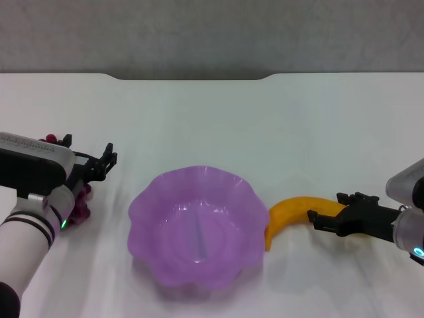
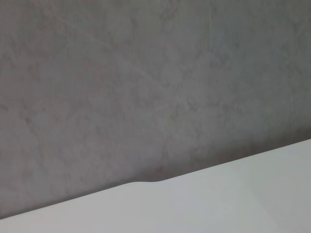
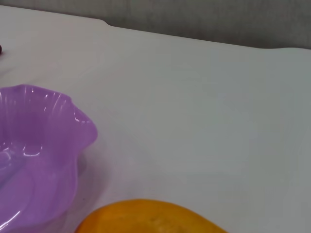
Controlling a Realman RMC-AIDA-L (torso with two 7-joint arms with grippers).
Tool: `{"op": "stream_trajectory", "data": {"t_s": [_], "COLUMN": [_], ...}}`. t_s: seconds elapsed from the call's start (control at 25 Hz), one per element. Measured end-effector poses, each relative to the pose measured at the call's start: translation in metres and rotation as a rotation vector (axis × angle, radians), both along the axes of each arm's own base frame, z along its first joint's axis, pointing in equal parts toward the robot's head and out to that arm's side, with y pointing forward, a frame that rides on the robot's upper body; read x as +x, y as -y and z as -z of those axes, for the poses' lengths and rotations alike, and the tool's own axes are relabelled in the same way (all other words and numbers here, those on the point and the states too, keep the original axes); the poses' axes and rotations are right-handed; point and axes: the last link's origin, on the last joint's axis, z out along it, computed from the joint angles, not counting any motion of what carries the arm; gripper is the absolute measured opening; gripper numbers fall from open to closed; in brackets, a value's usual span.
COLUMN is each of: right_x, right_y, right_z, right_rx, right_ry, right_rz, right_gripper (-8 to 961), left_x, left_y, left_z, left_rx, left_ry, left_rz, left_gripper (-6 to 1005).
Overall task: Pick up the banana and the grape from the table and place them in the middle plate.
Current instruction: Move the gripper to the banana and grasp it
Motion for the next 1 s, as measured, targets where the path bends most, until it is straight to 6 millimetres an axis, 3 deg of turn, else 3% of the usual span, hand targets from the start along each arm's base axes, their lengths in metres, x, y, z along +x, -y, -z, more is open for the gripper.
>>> {"op": "stream_trajectory", "data": {"t_s": [0.64,1.0], "right_x": [0.0001,-0.0005], "right_y": [0.0015,0.0012], "right_z": [0.003,0.0029], "right_rx": [0.0,0.006], "right_ry": [-0.004,-0.023], "right_rz": [0.009,0.026], "right_gripper": [756,694], "left_x": [0.0004,0.0003], "left_y": [-0.0002,-0.0004], "left_z": [-0.0001,-0.0006], "left_rx": [0.0,0.0], "left_ry": [-0.001,-0.003], "left_rz": [0.002,0.002], "left_gripper": [829,830]}}
